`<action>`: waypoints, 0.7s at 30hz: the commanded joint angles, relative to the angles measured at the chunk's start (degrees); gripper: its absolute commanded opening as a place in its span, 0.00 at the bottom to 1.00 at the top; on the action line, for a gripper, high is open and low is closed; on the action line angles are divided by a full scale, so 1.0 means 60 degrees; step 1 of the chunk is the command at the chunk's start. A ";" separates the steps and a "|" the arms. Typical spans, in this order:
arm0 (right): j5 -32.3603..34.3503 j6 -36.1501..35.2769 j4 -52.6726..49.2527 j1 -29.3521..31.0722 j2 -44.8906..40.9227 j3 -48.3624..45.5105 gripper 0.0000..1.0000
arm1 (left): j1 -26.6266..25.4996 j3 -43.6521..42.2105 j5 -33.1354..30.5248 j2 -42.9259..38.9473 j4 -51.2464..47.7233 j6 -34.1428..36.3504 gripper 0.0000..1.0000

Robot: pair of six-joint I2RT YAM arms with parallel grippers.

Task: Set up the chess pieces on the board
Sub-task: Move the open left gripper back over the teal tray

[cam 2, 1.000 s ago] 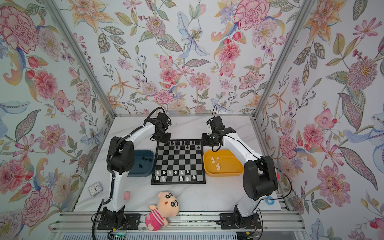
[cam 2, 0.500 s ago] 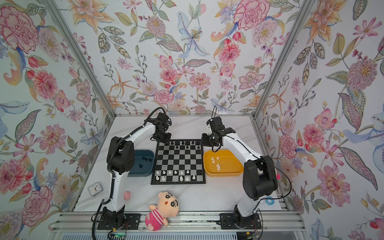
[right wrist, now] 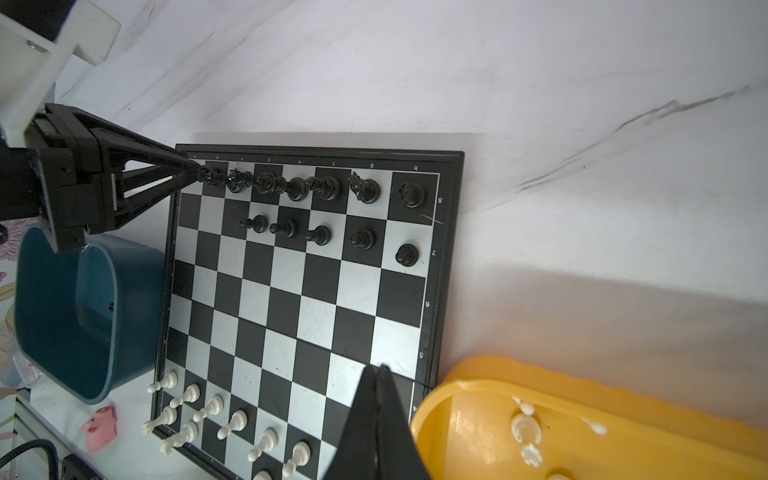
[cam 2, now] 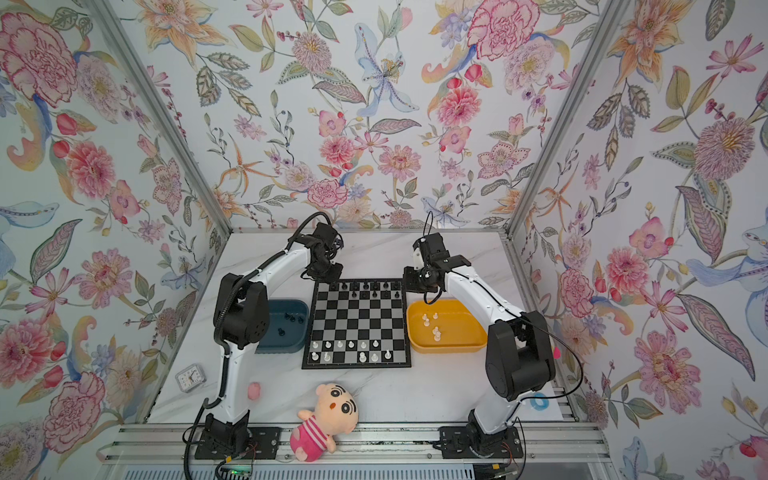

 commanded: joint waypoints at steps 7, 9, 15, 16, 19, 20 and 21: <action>-0.0057 0.0111 0.0045 0.0049 -0.0022 -0.0167 0.05 | -0.0085 0.0459 -0.0431 -0.0889 -0.0459 -0.0005 0.27; -0.0062 0.0095 0.0052 0.0051 -0.0054 -0.0169 0.05 | -0.0075 0.0377 -0.0624 -0.1247 -0.0559 0.0003 0.27; -0.0117 0.0085 0.0165 0.0057 -0.0275 -0.0361 0.05 | 0.0050 -0.1251 -0.1308 -0.3051 -0.0395 -0.0278 0.27; -0.0139 0.0064 0.0177 0.0050 -0.0316 -0.0380 0.05 | 0.0106 -0.1664 -0.1402 -0.3422 -0.0341 -0.0375 0.27; -0.0200 0.0002 0.0196 0.0068 -0.0365 -0.0434 0.05 | 0.0158 -0.2884 -0.1601 -0.4452 -0.0273 -0.0754 0.27; -0.0212 -0.0006 0.0199 0.0074 -0.0381 -0.0454 0.05 | 0.0155 -0.3343 -0.1608 -0.4810 -0.0273 -0.0911 0.27; -0.0231 -0.0023 0.0219 0.0080 -0.0394 -0.0475 0.05 | 0.0157 -0.3765 -0.1598 -0.5114 -0.0263 -0.1060 0.27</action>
